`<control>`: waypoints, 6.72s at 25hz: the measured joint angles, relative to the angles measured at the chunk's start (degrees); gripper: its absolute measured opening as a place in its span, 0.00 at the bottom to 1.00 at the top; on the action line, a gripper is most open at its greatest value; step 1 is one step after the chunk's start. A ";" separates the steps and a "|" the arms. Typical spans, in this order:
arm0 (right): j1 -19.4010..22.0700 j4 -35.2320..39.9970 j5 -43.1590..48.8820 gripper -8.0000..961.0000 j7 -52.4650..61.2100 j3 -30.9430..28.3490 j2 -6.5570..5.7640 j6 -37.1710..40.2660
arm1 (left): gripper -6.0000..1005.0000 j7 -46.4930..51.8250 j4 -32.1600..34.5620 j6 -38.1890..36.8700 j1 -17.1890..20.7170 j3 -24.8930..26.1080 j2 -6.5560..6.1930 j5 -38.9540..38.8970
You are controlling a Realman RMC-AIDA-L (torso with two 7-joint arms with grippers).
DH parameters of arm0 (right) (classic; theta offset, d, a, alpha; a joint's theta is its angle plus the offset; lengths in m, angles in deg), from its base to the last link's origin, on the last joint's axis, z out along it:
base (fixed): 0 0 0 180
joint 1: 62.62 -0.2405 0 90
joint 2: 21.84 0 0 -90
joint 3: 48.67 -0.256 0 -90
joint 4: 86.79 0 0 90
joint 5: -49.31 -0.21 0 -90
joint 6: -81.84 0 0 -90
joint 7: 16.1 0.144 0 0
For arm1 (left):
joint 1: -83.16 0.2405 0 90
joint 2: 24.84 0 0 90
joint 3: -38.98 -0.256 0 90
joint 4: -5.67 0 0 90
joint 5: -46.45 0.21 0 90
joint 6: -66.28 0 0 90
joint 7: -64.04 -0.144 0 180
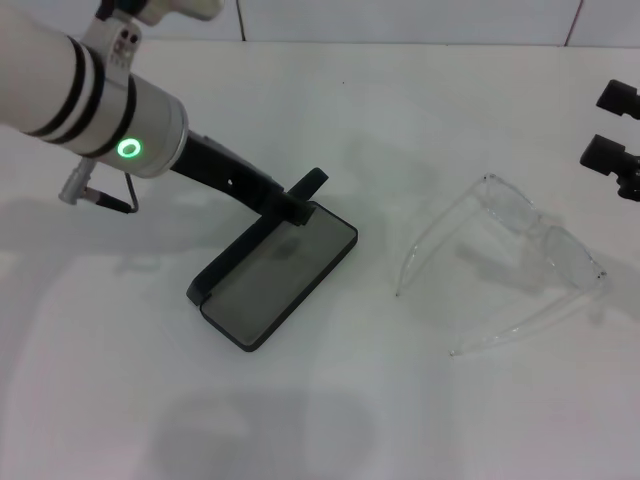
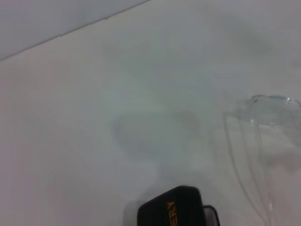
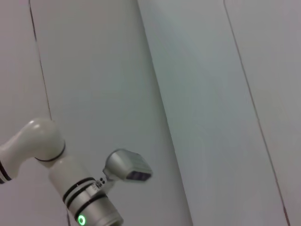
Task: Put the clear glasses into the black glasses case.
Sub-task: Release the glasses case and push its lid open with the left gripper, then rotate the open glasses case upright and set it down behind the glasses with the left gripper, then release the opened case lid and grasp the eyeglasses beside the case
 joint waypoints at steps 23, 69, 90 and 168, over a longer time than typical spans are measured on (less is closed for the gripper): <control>0.01 -0.79 0.00 0.88 -0.24 -0.15 0.04 0.27 | 0.48 -2.48 -6.66 0.74 -2.50 -2.99 0.08 3.77; 5.22 -10.71 -4.64 0.88 -6.99 -29.20 -1.27 14.08 | 0.20 -21.58 20.70 12.73 10.89 -29.38 0.36 12.29; 4.13 -11.25 -4.14 0.88 -6.82 -28.29 -1.28 14.11 | 0.20 -16.49 20.49 15.93 12.66 -36.62 0.63 15.07; -27.60 23.21 68.48 0.86 41.23 19.00 -3.17 -12.88 | 0.37 -43.91 15.75 14.99 22.80 -12.91 0.20 -44.38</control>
